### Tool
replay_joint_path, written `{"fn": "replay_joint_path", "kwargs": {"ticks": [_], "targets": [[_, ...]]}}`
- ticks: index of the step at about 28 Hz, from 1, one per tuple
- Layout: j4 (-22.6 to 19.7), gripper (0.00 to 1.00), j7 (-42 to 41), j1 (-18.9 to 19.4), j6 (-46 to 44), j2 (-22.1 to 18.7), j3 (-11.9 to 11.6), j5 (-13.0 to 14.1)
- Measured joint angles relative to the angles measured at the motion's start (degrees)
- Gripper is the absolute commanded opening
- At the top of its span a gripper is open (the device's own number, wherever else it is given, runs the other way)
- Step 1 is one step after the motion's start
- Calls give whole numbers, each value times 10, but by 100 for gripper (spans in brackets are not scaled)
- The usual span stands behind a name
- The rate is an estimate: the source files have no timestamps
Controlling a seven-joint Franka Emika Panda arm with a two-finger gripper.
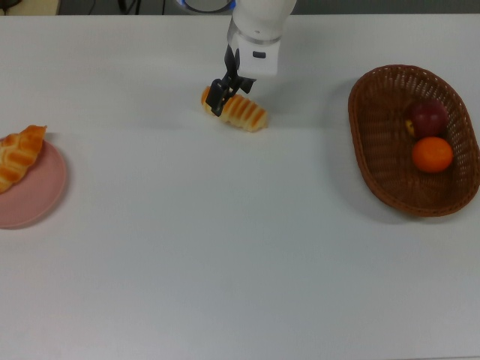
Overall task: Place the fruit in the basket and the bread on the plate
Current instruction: 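Move the gripper to the striped bread roll and grasp it, then carry the striped roll onto the pink plate beside the braided bread and release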
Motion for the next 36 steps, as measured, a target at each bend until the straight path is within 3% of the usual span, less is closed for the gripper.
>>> {"fn": "replay_joint_path", "kwargs": {"ticks": [6, 15, 17, 18, 19, 20, 25, 29, 31, 32, 33, 34, 36], "targets": [[-28, 100, 2, 19, 7, 1, 0, -4], [-48, 99, 57, 26, 43, 20, 0, -48], [-48, 90, 73, 25, 54, 30, -1, -59], [-48, 80, 82, 25, 60, 35, -1, -66], [-48, 32, 91, 24, 66, 40, -2, -73], [-47, 0, 102, 21, 74, 46, -3, -83], [-38, 0, 140, 12, 80, 60, -4, -101], [-24, 0, 189, 5, 80, 62, -7, -100], [-6, 0, 224, -9, 82, 60, -8, -81], [4, 0, 233, -17, 84, 58, -8, -57], [17, 0, 236, -26, 84, 57, -9, -26], [43, 0, 235, -41, 84, 53, -10, 27], [79, 0, 234, -60, 74, 50, -13, 84]]}}
